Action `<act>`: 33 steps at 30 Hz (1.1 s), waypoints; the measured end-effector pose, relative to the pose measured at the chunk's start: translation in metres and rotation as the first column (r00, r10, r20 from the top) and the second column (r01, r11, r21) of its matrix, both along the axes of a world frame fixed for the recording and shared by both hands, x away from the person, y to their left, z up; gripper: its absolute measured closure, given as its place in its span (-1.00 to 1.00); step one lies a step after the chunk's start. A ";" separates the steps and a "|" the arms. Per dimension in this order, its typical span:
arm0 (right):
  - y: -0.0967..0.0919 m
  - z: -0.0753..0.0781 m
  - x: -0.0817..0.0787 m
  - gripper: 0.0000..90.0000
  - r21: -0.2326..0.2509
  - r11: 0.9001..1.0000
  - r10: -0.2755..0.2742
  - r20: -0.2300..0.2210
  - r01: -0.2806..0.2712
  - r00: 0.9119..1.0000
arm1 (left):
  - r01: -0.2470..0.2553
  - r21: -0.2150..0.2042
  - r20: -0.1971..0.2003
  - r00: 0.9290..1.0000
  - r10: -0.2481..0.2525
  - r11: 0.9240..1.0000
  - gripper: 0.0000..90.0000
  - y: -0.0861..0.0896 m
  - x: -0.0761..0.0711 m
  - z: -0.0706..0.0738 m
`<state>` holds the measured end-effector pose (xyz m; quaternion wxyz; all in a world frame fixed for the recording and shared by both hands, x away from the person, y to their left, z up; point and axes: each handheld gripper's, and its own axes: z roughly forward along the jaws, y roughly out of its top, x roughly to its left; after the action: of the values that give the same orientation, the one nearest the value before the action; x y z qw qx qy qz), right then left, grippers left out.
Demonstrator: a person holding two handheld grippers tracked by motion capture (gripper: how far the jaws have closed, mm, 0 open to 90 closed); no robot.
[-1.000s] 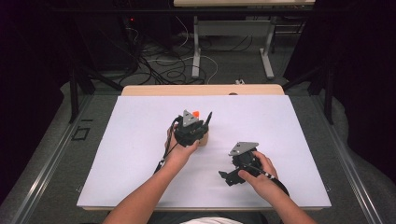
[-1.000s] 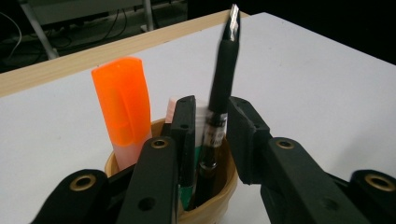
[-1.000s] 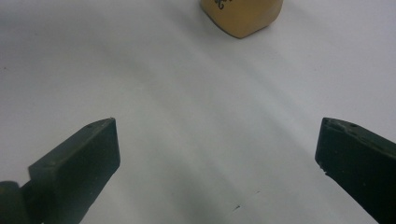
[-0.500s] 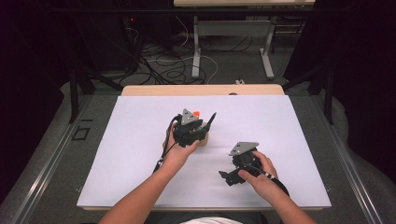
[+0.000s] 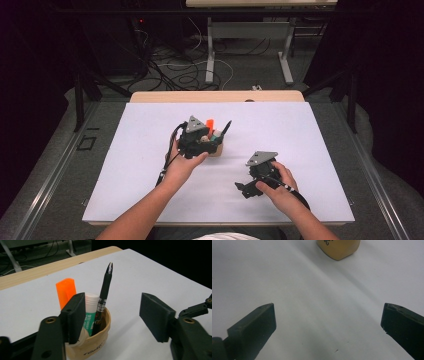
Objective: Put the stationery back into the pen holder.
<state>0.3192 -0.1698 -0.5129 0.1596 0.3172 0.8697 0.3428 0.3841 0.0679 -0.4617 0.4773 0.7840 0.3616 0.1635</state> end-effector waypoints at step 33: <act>-0.021 0.000 0.009 -1.00 0.058 0.991 -0.117 -0.023 0.118 0.993 | -0.112 -0.032 -0.102 0.989 0.108 0.993 -0.86 0.095 -0.031 0.001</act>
<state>0.3287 -0.1911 -0.5134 0.1614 0.3757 0.8407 0.3551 0.3535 0.1628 -0.4611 0.4635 0.7610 0.4307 0.1435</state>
